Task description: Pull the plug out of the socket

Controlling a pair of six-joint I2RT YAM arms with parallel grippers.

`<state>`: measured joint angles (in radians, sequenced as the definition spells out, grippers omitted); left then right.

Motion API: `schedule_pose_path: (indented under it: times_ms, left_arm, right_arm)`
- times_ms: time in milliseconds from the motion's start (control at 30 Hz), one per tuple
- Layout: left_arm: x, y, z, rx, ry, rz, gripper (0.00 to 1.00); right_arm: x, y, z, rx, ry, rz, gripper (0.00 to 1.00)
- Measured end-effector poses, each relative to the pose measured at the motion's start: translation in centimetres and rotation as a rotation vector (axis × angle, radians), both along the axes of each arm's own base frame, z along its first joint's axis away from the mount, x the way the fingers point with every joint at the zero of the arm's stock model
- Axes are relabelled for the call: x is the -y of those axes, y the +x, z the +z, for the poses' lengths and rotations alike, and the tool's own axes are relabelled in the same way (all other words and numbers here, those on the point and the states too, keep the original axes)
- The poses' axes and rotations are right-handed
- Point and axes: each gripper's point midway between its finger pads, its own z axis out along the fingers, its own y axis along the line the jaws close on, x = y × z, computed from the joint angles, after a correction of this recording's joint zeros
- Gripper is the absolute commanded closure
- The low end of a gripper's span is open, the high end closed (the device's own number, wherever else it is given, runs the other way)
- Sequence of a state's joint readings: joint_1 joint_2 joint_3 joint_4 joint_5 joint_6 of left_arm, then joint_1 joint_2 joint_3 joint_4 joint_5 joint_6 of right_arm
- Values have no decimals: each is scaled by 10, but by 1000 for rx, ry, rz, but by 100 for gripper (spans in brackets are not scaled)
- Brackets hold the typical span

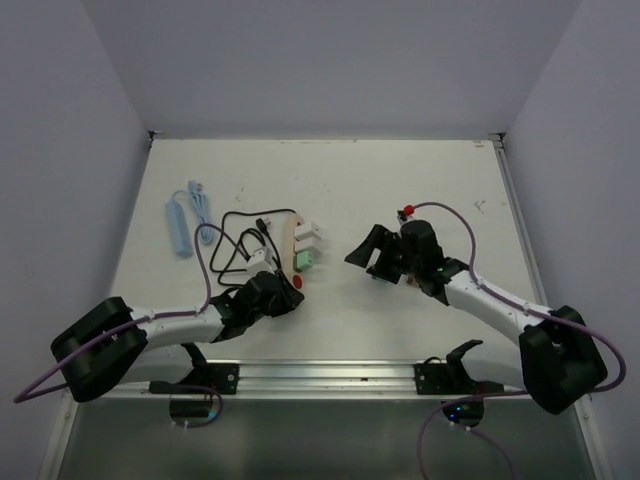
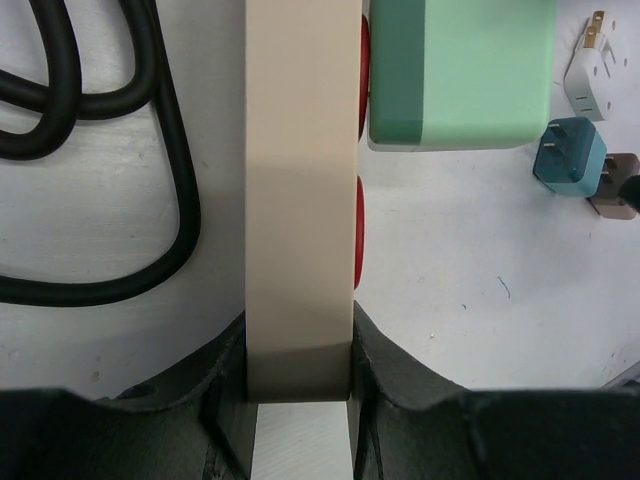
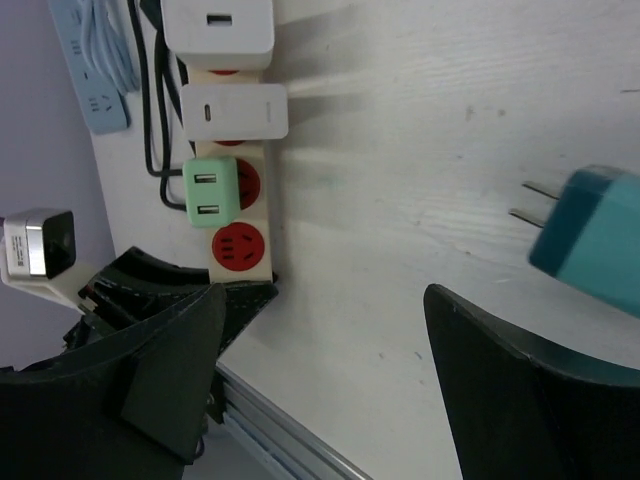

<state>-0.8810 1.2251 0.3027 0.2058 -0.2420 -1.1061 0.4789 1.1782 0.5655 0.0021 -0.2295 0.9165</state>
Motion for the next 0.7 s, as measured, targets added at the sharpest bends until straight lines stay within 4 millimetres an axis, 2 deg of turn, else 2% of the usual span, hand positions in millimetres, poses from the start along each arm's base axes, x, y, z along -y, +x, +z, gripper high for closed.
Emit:
schedule_pose_path:
  times_ms: [133,367,500,700]
  left_arm:
    - [2,0,0,-1,-8,-6,100]
    - [3,0,0,-3,-11,-11,100]
    - [5,0,0,-4,-15,-14,100]
    - [7,-1,0,-4,-23,-22,100]
  right_arm:
    - [-42,-5,-5,-36,32,90,16]
    - [-96,16,5,-24,79,152,16]
    - [-118,29,3,-26,96,167,19]
    - [-138,32,-15,-68,82,188,28]
